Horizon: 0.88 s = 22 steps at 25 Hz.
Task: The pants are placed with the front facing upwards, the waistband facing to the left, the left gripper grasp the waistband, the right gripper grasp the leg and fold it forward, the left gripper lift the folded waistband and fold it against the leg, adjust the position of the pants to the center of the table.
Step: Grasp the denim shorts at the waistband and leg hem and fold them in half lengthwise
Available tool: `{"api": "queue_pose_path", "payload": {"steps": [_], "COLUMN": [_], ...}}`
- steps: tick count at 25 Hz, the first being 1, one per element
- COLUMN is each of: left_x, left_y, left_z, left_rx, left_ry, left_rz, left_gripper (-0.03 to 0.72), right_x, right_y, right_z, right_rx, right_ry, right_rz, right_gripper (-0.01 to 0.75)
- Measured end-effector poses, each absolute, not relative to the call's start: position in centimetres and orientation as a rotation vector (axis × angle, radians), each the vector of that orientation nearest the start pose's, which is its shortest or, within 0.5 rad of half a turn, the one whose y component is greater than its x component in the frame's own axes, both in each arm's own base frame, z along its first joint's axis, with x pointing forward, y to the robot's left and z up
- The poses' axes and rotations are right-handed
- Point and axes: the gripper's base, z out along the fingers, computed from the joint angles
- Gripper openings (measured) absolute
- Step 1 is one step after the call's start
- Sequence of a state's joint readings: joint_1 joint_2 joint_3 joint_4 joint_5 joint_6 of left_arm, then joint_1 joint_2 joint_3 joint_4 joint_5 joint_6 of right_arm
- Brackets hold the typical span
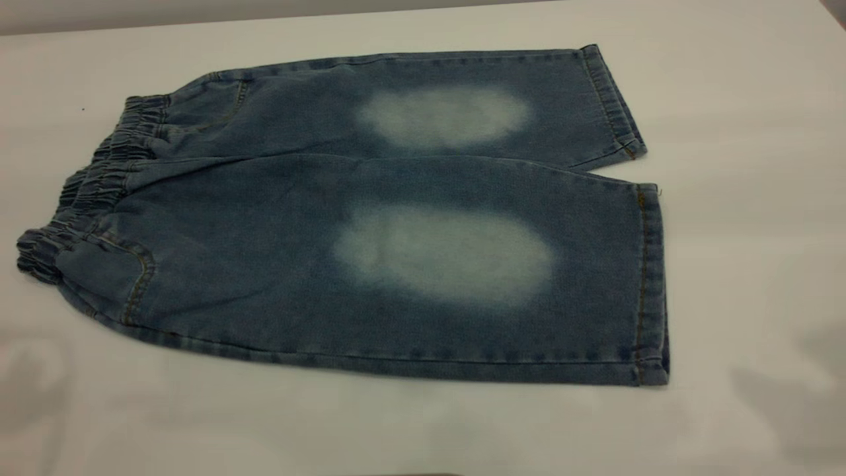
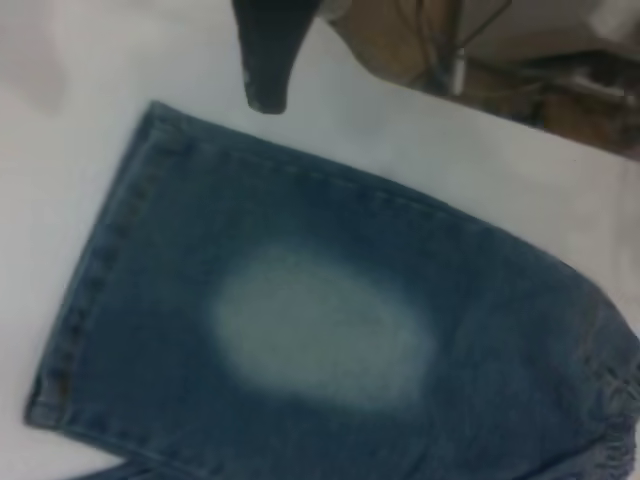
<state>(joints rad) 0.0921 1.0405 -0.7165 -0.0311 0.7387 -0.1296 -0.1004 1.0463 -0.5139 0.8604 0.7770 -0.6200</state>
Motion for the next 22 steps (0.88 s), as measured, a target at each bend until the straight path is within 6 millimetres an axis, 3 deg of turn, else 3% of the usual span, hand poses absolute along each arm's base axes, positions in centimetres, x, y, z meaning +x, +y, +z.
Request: {"api": "queue_pose_path", "payload": {"steps": [7, 13, 17, 22], "left_x": [23.6, 27.0, 28.8, 30.5], "left_y": [2.0, 2.2, 2.4, 2.5], "left_z": [21.7, 18.3, 16.0, 13.6], "left_rx": [-0.372, -0.429, -0.509, -0.580], "left_ry": [2.680, 2.753, 2.771, 2.802], "left_rz": [-0.061, -0.074, -0.083, -0.096], "left_gripper": [0.517, 0.517, 0.517, 0.517], "right_x": [22.0, 25.3, 26.2, 26.3], "right_y": [4.6, 6.8, 8.5, 8.9], "right_z": [21.0, 19.3, 18.6, 18.4], "right_rx": [-0.118, -0.105, -0.150, -0.158], "right_ry": [2.579, 2.708, 2.738, 2.741], "right_rz": [0.601, 0.553, 0.571, 0.571], "right_gripper": [0.549, 0.549, 0.549, 0.549]}}
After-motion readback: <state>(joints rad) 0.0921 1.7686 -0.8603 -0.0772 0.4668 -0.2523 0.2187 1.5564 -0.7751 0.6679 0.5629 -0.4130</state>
